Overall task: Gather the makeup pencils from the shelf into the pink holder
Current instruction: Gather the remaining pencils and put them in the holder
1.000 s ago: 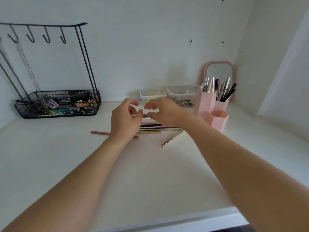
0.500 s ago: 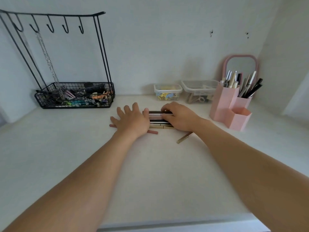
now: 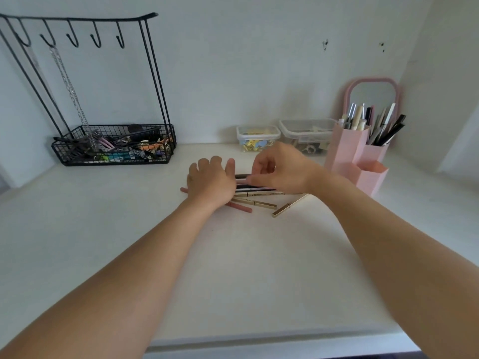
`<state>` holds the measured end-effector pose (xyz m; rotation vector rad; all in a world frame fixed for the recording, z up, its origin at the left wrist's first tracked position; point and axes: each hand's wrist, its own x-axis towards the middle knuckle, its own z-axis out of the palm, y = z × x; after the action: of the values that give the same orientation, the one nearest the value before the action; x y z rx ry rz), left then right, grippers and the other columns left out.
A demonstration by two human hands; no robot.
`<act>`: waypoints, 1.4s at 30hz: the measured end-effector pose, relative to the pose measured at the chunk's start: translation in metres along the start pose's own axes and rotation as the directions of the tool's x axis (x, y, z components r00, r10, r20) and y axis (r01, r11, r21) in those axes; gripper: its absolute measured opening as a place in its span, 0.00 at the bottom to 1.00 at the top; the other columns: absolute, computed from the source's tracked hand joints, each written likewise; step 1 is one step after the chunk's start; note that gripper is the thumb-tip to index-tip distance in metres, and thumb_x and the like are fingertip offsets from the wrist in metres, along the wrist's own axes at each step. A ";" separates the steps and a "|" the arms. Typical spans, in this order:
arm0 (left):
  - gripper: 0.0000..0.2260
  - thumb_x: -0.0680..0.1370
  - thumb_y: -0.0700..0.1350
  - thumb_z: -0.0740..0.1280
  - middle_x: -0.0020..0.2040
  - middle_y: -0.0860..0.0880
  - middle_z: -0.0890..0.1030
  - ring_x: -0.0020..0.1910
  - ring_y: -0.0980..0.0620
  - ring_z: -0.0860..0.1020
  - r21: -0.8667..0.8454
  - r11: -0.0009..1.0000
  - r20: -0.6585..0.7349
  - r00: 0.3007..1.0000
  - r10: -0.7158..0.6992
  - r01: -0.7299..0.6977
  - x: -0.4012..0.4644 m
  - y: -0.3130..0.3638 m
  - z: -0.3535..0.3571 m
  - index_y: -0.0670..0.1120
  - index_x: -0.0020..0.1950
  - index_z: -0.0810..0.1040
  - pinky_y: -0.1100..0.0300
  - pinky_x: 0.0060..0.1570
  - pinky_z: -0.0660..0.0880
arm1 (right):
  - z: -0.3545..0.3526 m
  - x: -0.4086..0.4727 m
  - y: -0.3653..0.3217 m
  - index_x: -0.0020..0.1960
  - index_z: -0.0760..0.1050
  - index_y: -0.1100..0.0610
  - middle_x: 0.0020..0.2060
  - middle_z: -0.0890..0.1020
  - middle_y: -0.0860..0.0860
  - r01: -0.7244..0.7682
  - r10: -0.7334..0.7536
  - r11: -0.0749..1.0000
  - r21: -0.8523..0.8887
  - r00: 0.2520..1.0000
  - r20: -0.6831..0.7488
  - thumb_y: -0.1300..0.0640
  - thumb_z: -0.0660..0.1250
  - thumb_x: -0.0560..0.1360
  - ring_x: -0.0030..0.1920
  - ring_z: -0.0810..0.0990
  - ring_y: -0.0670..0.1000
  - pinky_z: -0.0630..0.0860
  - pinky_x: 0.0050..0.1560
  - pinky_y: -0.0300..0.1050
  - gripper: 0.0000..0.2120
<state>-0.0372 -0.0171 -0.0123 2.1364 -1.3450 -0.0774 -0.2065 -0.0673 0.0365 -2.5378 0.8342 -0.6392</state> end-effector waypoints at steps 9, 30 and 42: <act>0.16 0.83 0.50 0.57 0.58 0.44 0.81 0.55 0.44 0.78 -0.290 0.955 -0.139 0.985 -0.100 0.056 0.018 -0.020 -0.017 0.44 0.61 0.80 0.55 0.49 0.70 | 0.001 -0.012 -0.015 0.36 0.82 0.53 0.24 0.75 0.42 -0.010 0.022 0.997 -0.071 0.984 0.176 0.51 0.77 0.68 0.25 0.71 0.40 0.66 0.28 0.30 0.08; 0.17 0.78 0.58 0.69 0.41 0.50 0.74 0.40 0.52 0.74 -0.924 0.381 -0.137 0.895 -0.425 0.039 0.015 -0.006 -0.037 0.44 0.46 0.75 0.57 0.46 0.73 | -0.010 -0.009 -0.014 0.41 0.83 0.61 0.25 0.73 0.47 -0.185 0.161 0.919 0.348 0.982 0.096 0.54 0.74 0.73 0.27 0.67 0.45 0.65 0.32 0.39 0.09; 0.18 0.87 0.49 0.56 0.34 0.47 0.82 0.39 0.47 0.84 -0.938 0.323 0.139 0.990 0.025 0.123 -0.013 0.023 -0.026 0.42 0.43 0.77 0.53 0.39 0.80 | 0.008 -0.005 -0.011 0.44 0.83 0.63 0.23 0.73 0.46 -0.190 0.181 0.882 0.431 0.982 0.062 0.57 0.73 0.75 0.24 0.66 0.46 0.64 0.26 0.38 0.08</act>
<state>-0.0527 -0.0012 0.0174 1.1016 -0.8741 -0.8514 -0.2008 -0.0548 0.0338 -2.0302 0.8092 -0.6529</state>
